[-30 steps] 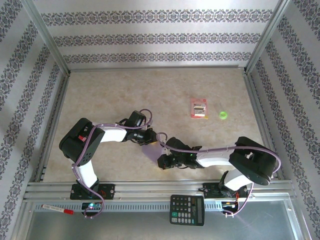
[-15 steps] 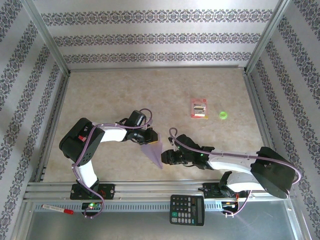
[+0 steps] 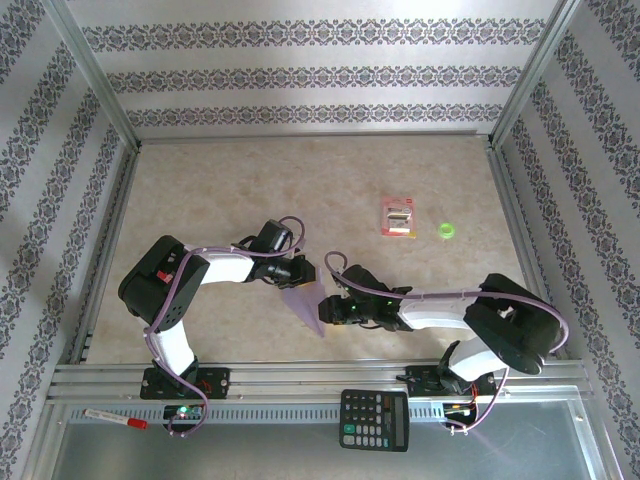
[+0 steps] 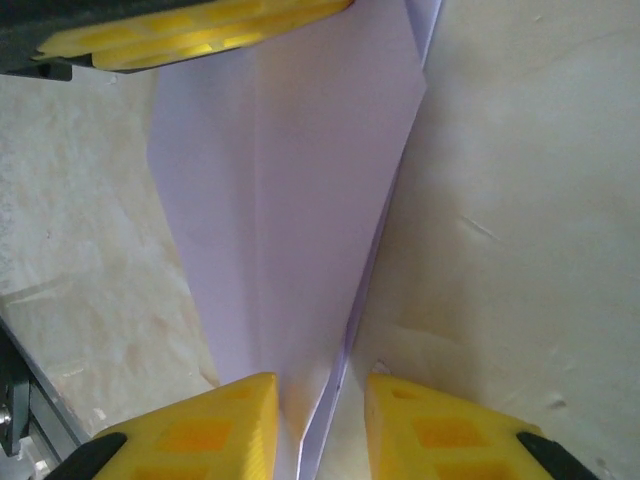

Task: Fold a paper plane with a square sheet of paper (pick it up from the middle)
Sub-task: Turn over the paper at the center of the table.

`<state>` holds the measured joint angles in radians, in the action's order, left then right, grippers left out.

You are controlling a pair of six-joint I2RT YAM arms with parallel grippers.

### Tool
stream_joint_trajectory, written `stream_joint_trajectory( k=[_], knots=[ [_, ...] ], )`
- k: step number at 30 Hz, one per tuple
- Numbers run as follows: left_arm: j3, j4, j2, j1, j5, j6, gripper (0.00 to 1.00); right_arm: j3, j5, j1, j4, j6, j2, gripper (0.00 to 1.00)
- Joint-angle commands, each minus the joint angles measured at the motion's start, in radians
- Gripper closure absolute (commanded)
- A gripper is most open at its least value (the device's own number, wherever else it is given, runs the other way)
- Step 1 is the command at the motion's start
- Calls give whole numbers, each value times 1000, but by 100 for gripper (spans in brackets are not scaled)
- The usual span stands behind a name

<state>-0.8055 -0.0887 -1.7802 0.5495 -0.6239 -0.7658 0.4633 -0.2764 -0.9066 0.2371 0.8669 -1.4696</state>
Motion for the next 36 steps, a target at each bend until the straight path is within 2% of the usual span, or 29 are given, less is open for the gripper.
stream_joint_trajectory(
  k=[1, 8, 11, 16, 20, 22, 24, 29, 32, 34, 36],
  knots=[
    [-15, 49, -13, -9, 31, 24, 83, 26, -26, -3, 75, 9, -28, 73],
    [-26, 61, -10, -8, 32, 28, 83, 20, -19, 3, 84, 9, -27, 92],
    [-43, 64, -2, -10, 21, 22, 81, 13, -4, 15, 60, -6, -1, 96],
    [-107, 75, 63, -15, -33, 0, 63, 5, 17, 69, -43, -56, 85, 100],
    [-149, 72, 171, -52, -75, -39, 55, 47, 83, 155, -297, -165, 226, 100],
    [-142, 73, 238, -83, -76, -54, 53, 114, 166, 206, -504, -254, 304, 100],
    [-123, 89, 310, -118, -67, -58, 52, 209, 327, 227, -731, -362, 374, 100],
    [-54, 160, 444, -211, -29, -30, 51, 401, 730, 174, -1064, -456, 403, 100],
    [-3, 162, 484, -262, -11, -27, 51, 482, 965, 74, -1190, -425, 326, 100],
    [21, 167, 490, -292, -4, -18, 51, 499, 994, 13, -1196, -396, 239, 100],
    [37, 168, 486, -318, -1, -6, 51, 524, 1007, -61, -1198, -343, 88, 99]
  ],
)
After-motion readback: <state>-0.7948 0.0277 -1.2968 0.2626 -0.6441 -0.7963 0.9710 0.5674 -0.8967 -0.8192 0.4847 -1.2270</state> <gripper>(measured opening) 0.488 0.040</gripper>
